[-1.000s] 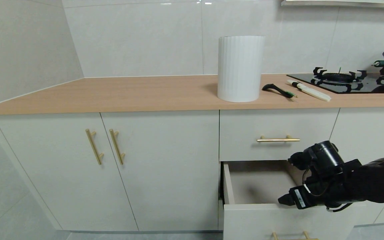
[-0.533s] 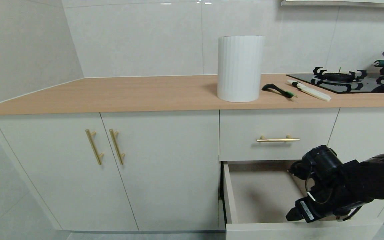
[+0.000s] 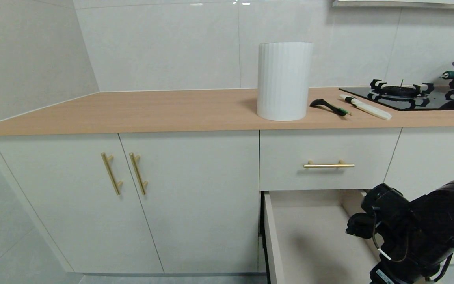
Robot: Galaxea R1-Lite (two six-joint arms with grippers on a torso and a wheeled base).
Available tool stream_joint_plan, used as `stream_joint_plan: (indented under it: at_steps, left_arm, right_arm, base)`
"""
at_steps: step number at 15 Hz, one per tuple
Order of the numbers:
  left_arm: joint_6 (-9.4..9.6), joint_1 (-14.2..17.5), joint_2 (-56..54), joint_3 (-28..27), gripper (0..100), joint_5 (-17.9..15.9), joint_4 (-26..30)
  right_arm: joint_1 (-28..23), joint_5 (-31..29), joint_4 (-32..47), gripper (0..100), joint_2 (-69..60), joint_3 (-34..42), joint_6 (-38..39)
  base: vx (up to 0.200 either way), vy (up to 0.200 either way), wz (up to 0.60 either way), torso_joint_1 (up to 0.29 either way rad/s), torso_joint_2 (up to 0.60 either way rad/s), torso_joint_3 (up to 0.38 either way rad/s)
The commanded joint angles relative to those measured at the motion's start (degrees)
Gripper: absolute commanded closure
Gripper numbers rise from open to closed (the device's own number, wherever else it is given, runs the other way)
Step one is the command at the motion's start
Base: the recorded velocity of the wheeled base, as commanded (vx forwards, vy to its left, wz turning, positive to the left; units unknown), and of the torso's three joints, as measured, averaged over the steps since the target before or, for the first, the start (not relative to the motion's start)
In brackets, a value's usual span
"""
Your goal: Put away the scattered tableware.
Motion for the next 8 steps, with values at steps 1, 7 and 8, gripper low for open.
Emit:
stream_joint_plan:
  at_steps: [1,7,8]
  left_arm:
    - [-0.01,0.01,0.0,0.01,0,0.01,0.02]
    - [-0.01,0.01,0.0,0.01,0,0.01,0.02]
    - [-0.01,0.01,0.0,0.01,0,0.01,0.02]
  right_arm:
    - [0.27,0.05,-0.34,0,0.06,-0.61,0.2]
    - [-1.05,-0.04,-6.49,0,-1.43,-8.7,14.97]
    - [-1.14,-0.04,-8.07,0,-1.96,-8.35,15.14]
  base:
    - [0.0,0.0,0.0,0.0,0.0,0.0]
    - [0.0,0.0,0.0,0.0,0.0,0.0]
    - [0.0,0.0,0.0,0.0,0.0,0.0]
